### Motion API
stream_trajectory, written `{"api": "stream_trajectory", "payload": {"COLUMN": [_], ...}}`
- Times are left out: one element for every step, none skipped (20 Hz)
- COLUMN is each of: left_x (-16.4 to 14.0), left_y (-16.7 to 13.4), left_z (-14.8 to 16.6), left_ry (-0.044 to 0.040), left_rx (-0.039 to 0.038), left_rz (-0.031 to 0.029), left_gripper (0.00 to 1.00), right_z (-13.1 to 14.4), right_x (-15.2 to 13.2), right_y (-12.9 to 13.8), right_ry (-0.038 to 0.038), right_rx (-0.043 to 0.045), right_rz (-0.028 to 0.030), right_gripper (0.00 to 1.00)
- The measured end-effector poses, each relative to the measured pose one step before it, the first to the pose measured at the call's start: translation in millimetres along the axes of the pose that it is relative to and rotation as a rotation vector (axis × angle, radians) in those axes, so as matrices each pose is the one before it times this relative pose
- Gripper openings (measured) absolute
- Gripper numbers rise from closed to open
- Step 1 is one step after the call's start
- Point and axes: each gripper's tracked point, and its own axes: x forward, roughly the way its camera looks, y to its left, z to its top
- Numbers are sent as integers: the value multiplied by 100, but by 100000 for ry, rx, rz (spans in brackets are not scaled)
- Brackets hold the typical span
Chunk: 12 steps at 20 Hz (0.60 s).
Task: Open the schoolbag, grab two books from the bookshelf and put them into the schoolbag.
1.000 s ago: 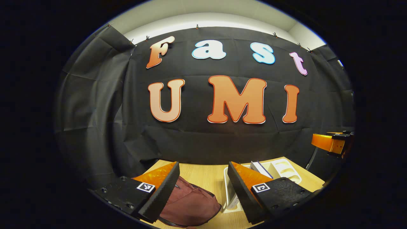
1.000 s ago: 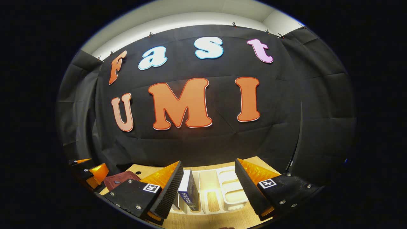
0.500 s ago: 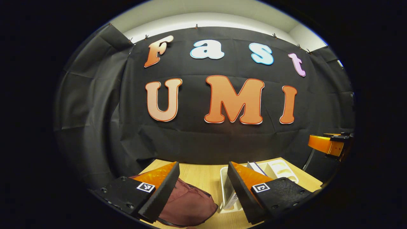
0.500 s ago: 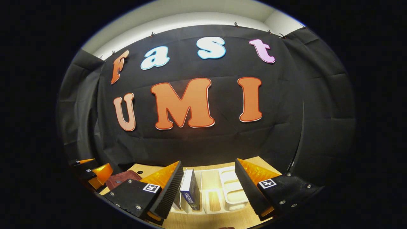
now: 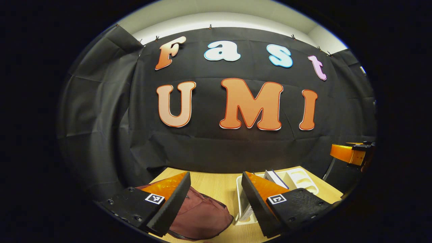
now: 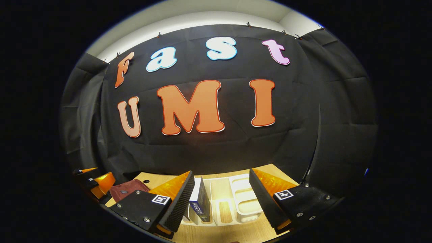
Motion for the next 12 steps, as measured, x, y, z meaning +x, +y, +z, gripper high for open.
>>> {"api": "stream_trajectory", "payload": {"left_x": [140,-121,32,-45,69,249,249,195,174,110,287,135], "left_y": [70,-29,2,-33,181,352,327,131,278,431,324,-310], "left_z": [13,-234,-127,-307,-282,-676,-643,-1118,-1250,-1399,-1610,-2250], "left_ry": [237,332,332,399,836,1343,1621,1982,2138,2550,2578,3853], "left_rx": [198,141,90,460,1352,2367,3304,4323,5082,5904,5776,6429], "left_rz": [79,115,-358,-376,197,125,276,221,386,1865,1781,1140], "left_gripper": [95,95,95,95,95,95,95,94,95,96,96,95], "right_z": [9,-55,-70,-210,-146,-130,-237,-373,-487,-521,-684,-671], "right_x": [-34,-5,57,60,-46,9,-14,-21,-20,87,91,-39], "right_y": [73,11,-45,-82,-33,-73,-150,-173,-347,-445,-450,-630], "right_ry": [43,-66,88,287,218,212,320,455,630,954,1332,1570], "right_rx": [-36,-137,-466,-701,-299,-15,-4,-29,-27,85,378,627], "right_rz": [162,144,-226,-293,-152,-81,-240,-507,-654,-806,-779,-910], "right_gripper": [96,96,96,96,96,96,96,96,96,96,96,96]}}
